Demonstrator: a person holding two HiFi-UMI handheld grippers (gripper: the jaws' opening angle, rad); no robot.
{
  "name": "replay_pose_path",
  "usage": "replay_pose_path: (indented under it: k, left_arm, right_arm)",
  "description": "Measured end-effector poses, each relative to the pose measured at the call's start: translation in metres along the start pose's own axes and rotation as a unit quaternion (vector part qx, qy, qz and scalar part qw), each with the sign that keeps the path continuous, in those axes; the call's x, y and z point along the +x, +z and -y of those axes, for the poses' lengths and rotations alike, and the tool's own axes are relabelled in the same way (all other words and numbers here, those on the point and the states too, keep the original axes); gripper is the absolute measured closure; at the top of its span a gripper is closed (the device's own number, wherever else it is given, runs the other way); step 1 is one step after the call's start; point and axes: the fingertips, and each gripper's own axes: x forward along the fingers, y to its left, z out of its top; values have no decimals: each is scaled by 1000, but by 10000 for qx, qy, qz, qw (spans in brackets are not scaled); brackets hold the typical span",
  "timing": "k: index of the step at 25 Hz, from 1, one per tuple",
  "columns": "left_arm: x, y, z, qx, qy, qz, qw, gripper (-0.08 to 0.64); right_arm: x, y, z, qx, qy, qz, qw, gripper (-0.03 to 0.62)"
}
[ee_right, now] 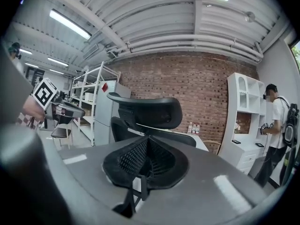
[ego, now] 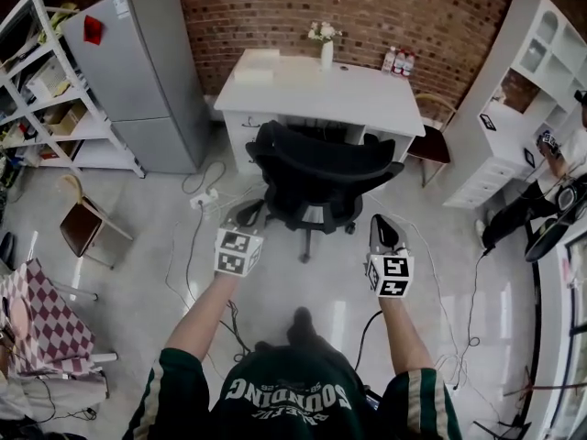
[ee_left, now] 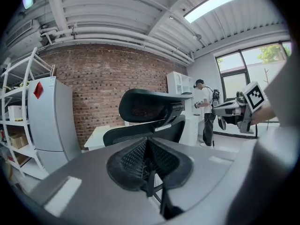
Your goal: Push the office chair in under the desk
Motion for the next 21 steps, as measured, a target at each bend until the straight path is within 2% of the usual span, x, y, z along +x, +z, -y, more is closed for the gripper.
replay_pose_path:
  k: [7,21]
  left_arm:
    - [-6,2,-8,-6,7,-1,10000,551]
    - [2,-7,-8,-106,-17,-92,9999,551]
  right_arm:
    - [4,3,-14,11,89,25,10000,592]
    - [15,-2,-12,44,140,-29,9999,592]
